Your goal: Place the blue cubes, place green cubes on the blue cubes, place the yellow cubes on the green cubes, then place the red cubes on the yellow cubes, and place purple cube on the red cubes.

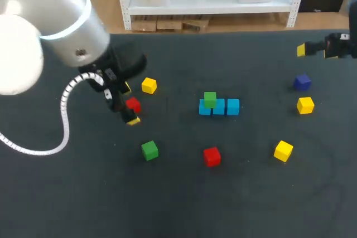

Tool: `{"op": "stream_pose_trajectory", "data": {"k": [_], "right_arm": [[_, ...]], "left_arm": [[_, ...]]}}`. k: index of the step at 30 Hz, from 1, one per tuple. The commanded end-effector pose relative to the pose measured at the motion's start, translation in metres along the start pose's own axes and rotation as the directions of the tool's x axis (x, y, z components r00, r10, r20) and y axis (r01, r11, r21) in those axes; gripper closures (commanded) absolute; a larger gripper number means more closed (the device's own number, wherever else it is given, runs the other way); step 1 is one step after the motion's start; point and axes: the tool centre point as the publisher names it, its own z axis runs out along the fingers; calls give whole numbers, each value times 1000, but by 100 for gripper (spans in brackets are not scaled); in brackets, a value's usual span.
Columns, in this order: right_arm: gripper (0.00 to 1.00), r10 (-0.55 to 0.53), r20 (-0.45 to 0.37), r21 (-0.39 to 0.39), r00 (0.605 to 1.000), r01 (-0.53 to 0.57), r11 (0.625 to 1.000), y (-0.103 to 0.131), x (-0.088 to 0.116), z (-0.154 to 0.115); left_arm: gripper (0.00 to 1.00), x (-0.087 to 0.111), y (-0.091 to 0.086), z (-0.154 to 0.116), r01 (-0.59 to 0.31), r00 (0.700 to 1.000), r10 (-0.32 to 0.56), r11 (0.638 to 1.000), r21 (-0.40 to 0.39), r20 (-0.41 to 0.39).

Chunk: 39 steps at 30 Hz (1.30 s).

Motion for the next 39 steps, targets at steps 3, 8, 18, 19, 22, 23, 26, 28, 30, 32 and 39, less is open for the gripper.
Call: {"op": "stream_pose_trajectory", "data": {"k": [3,8,18,19,22,23,26,28,30,32,39], "right_arm": [[0,-1,1,-3,1000,1,1000,-1,0,1],[0,-1,1,-3,1000,1,1000,-1,0,1],[0,-1,1,-3,1000,1,1000,-1,0,1],[0,-1,1,-3,1000,1,1000,-1,0,1],[0,-1,1,-3,1000,1,1000,-1,0,1],[0,-1,1,-3,1000,1,1000,-1,0,1],[0,-1,1,-3,1000,1,1000,-1,0,1],[0,-1,1,-3,1000,1,1000,-1,0,1],[0,-1,1,-3,1000,1,1000,-1,0,1],[0,-1,1,-3,1000,1,1000,-1,0,1],[0,-1,1,-3,1000,1,1000,-1,0,1]], "left_arm": [[0,-13,-8,38,-193,912,238,968,160,-333],[0,-17,-12,49,-143,911,182,981,130,-370],[0,-26,-35,51,10,921,43,991,131,-388],[0,-26,-38,50,24,927,28,991,134,-375],[0,-24,-45,50,53,928,-8,992,113,-373],[0,-22,-46,49,68,929,-26,993,101,-369],[0,-19,-50,47,83,931,-51,994,73,-361],[0,-16,-52,46,94,929,-69,994,52,-362],[0,-13,-54,46,104,931,-80,993,49,-355],[0,-10,-58,46,110,931,-88,993,44,-354],[0,-3,-67,52,142,943,-113,987,72,-313]]}}
